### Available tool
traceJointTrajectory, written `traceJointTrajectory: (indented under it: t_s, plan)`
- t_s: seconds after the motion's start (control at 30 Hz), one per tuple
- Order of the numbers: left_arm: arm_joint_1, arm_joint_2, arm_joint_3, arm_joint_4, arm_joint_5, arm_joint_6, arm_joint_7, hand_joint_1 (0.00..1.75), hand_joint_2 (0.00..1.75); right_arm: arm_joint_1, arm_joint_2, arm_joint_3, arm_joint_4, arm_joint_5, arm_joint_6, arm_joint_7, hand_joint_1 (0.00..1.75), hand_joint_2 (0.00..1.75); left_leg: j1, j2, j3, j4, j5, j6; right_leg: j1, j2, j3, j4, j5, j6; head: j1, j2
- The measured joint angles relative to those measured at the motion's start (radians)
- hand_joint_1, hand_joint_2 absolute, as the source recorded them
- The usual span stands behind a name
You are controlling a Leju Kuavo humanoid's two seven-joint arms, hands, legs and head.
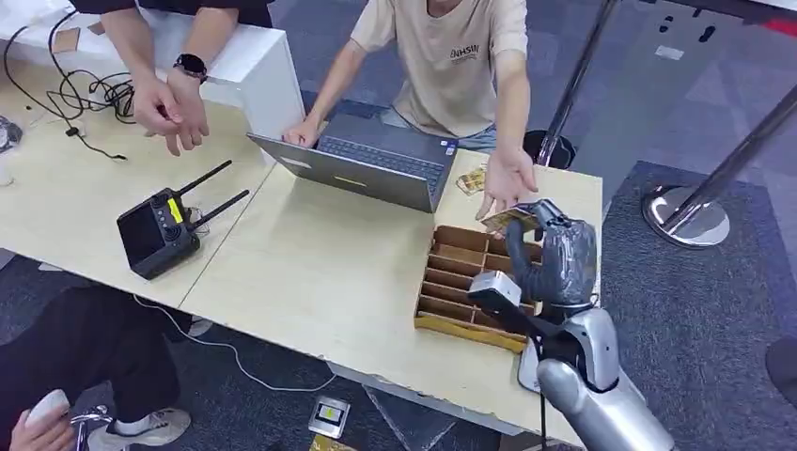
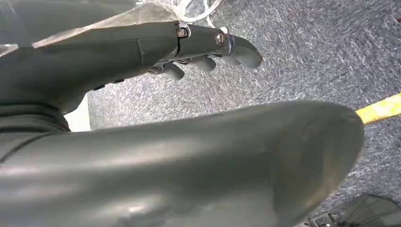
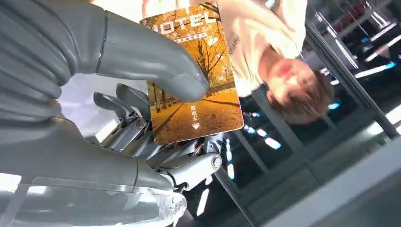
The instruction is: Pass the card to the sensor for recognition and then transmit it.
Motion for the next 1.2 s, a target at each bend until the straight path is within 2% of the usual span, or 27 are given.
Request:
traceJointTrajectory:
  t_s: [0.17,0.43,0.67,0.87,1.2]
  plan:
    - [0.001,0.006,0.000,0.000,0.005,-0.005,0.000,0.00,0.00,0.016,0.016,0.013,0.066,-0.032,0.002,-0.007,1.75,1.75,0.000,0.000,0.000,0.000,0.000,0.000,0.000,0.000,-0.001,0.000,0.000,0.000,0.000,0.000]
    - [0.002,0.008,0.000,0.000,0.007,-0.006,0.005,0.00,0.00,0.063,0.012,0.026,0.147,-0.041,-0.007,-0.020,1.75,1.75,0.000,0.000,0.000,0.000,0.000,0.000,0.000,0.000,-0.001,0.000,0.000,0.000,0.000,0.000]
    - [0.003,0.009,0.000,0.000,0.004,-0.001,0.005,0.00,0.00,0.077,0.018,-0.007,0.173,0.089,-0.021,-0.038,1.75,1.75,0.000,0.000,0.000,0.000,0.000,0.000,0.000,0.000,-0.001,0.000,0.000,0.000,0.000,0.000]
    - [0.003,0.009,0.000,0.000,0.000,-0.001,0.005,0.00,0.00,0.068,0.083,-0.100,0.174,0.209,-0.023,-0.140,1.75,1.75,0.000,0.000,0.000,0.000,0.000,0.000,0.000,0.000,0.000,0.000,0.000,0.000,0.000,0.000]
    - [0.003,0.009,-0.003,0.000,-0.018,-0.006,0.005,0.00,0.00,-0.005,0.167,-0.156,0.149,0.202,-0.023,-0.138,1.75,1.75,0.000,0.000,0.000,0.000,0.000,0.000,0.000,0.000,0.000,0.000,0.000,0.000,0.000,0.000]
